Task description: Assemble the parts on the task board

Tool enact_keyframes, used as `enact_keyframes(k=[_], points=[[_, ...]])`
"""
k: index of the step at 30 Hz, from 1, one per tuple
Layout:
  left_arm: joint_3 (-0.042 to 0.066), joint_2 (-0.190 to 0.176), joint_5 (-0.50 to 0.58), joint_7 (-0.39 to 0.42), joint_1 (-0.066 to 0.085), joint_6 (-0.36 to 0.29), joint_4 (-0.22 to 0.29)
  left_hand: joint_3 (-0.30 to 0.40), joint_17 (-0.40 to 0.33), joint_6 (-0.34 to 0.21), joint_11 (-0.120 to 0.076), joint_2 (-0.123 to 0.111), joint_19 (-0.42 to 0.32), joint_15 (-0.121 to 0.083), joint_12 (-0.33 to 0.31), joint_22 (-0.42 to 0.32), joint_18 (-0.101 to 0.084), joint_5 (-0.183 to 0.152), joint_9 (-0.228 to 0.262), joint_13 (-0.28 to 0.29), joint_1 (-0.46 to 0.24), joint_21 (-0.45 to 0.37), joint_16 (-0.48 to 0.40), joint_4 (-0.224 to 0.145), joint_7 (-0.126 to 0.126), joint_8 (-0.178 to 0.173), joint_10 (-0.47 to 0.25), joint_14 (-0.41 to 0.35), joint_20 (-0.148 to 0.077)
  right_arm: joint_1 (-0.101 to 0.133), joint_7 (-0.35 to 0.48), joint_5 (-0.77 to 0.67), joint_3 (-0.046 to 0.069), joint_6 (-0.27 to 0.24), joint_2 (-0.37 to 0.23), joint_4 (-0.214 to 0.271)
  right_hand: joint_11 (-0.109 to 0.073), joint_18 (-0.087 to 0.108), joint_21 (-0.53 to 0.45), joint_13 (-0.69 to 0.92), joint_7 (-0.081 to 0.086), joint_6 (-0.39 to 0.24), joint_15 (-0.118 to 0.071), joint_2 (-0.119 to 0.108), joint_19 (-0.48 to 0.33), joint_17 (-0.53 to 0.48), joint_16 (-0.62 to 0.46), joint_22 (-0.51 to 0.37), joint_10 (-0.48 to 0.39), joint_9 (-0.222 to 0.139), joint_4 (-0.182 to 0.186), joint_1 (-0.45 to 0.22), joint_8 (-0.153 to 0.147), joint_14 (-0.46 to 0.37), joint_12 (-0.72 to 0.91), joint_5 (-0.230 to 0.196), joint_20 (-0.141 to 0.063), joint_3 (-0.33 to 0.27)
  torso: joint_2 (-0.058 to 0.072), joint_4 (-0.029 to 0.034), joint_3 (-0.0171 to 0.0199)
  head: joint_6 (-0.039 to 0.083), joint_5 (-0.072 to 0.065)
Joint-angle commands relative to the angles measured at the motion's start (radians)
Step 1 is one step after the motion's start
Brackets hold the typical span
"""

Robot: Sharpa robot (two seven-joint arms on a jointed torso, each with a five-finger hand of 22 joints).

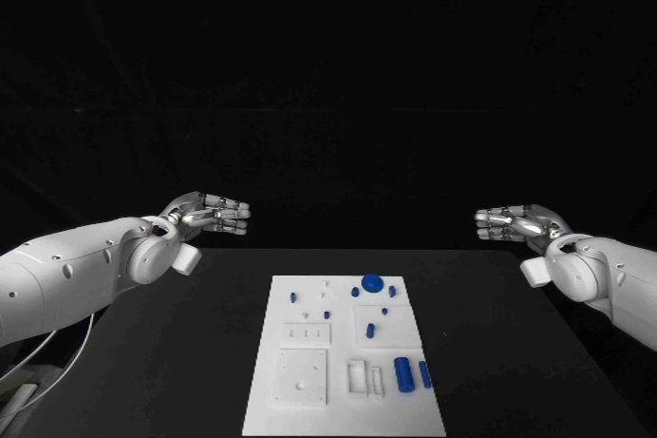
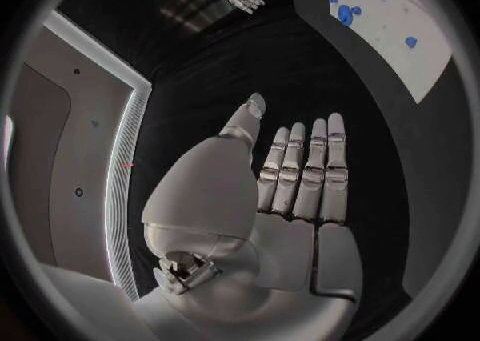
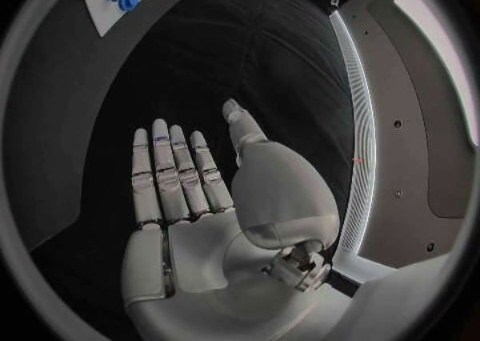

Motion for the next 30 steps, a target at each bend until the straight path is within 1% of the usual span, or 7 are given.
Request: enact_keyframes(k=[1,2,4,7,11,14,30], points=[[0.001,0.013,0.01,0.014,0.002,0.004,0.004,-0.003,0.001,0.009,0.0,0.007,0.016,-0.008,-0.002,0.003,0.002,0.005,-0.001,-0.001,0.003,0.004,0.003,-0.007,-0.001,0.005,0.014,0.03,-0.003,0.0,0.019,0.008,0.001,0.013,0.003,0.017,-0.002,0.01,0.002,0.0,0.004,0.003,0.004,0.008,-0.006,-0.001,0.0,0.0,-0.005,-0.001,-0.001,0.006,-0.002,0.005,-0.005,0.003,0.003,-0.005,0.001,-0.0005,-0.001,0.002,0.001],[0.001,0.018,0.011,0.015,0.002,0.002,0.005,-0.003,0.002,0.014,-0.001,0.009,0.032,-0.018,-0.002,0.006,0.001,0.006,0.0,-0.001,0.003,0.014,0.009,-0.008,0.0,0.005,0.022,0.061,-0.012,0.0,0.019,0.008,0.001,0.013,0.005,0.023,-0.002,0.01,0.002,0.0,0.004,0.004,0.004,0.008,-0.007,-0.001,0.0,0.0,-0.005,-0.001,-0.001,0.006,-0.002,0.005,-0.005,0.004,0.003,-0.005,0.001,-0.0004,-0.0008,0.003,0.002],[0.001,0.029,0.014,0.019,0.002,-0.002,0.007,-0.004,0.002,0.023,-0.002,0.012,0.04,-0.025,-0.002,0.006,-0.011,0.006,0.0,-0.001,0.003,0.021,0.005,-0.011,0.001,0.004,0.036,0.083,-0.024,0.0,0.019,0.008,0.001,0.012,0.009,0.035,-0.002,0.01,0.001,0.0,0.004,0.004,0.004,0.008,-0.011,-0.001,0.0,-0.001,-0.005,-0.001,-0.001,0.007,-0.002,0.004,-0.005,0.002,0.003,-0.005,0.001,-0.0001,-0.001,0.002,0.002],[0.001,0.043,0.015,0.023,0.002,-0.006,0.011,-0.001,0.007,0.039,-0.018,0.02,0.066,-0.046,0.0,0.012,-0.018,0.007,0.0,-0.002,0.003,0.039,0.021,-0.015,-0.001,0.004,0.088,0.137,-0.044,0.0,0.019,0.008,0.001,0.012,0.014,0.05,-0.002,0.01,0.0,0.0,0.005,0.005,0.004,0.009,-0.016,-0.001,0.0,-0.001,-0.005,-0.001,-0.001,0.007,-0.001,0.003,-0.005,0.002,0.003,-0.006,0.001,0.0,-0.0009,0.002,0.002],[0.001,0.061,0.017,0.027,0.002,-0.012,0.017,0.008,0.005,0.064,-0.033,0.028,0.078,-0.061,0.0,0.016,-0.037,0.008,0.0,-0.001,0.001,0.055,0.029,-0.026,-0.007,0.0,0.131,0.166,-0.066,0.0,0.019,0.008,0.001,0.012,0.021,0.067,-0.002,0.01,-0.001,0.0,0.005,0.007,0.005,0.01,-0.021,-0.001,0.0,-0.001,-0.004,-0.001,-0.001,0.009,-0.002,0.002,-0.005,0.002,0.003,-0.007,0.001,-0.0005,-0.0004,0.003,0.001],[0.001,0.067,0.017,0.029,0.002,-0.015,0.016,0.014,0.005,0.069,-0.034,0.029,0.077,-0.064,0.001,0.018,-0.044,0.008,0.001,-0.001,-0.004,0.063,0.034,-0.031,-0.008,-0.003,0.134,0.168,-0.072,0.0,0.019,0.008,0.001,0.01,0.022,0.071,-0.002,0.01,-0.001,0.0,0.005,0.007,0.005,0.01,-0.025,-0.001,0.0,-0.002,-0.004,-0.001,-0.001,0.008,-0.002,0.001,-0.005,0.002,0.004,-0.008,0.001,-0.0002,0.0,0.003,0.002],[0.001,0.073,0.027,0.038,0.002,-0.025,0.008,0.014,0.005,0.067,-0.03,0.027,0.071,-0.061,0.0,0.017,-0.041,0.006,0.001,-0.001,-0.009,0.066,0.031,-0.035,-0.007,-0.002,0.123,0.163,-0.068,0.0,0.023,0.008,0.001,0.008,0.028,0.07,-0.003,0.011,0.0,0.0,0.005,0.014,0.004,0.014,-0.022,-0.001,0.0,-0.001,0.0,-0.001,-0.001,0.009,-0.001,0.002,-0.005,0.004,0.004,-0.01,0.001,-0.0002,-0.0006,0.003,0.001]])
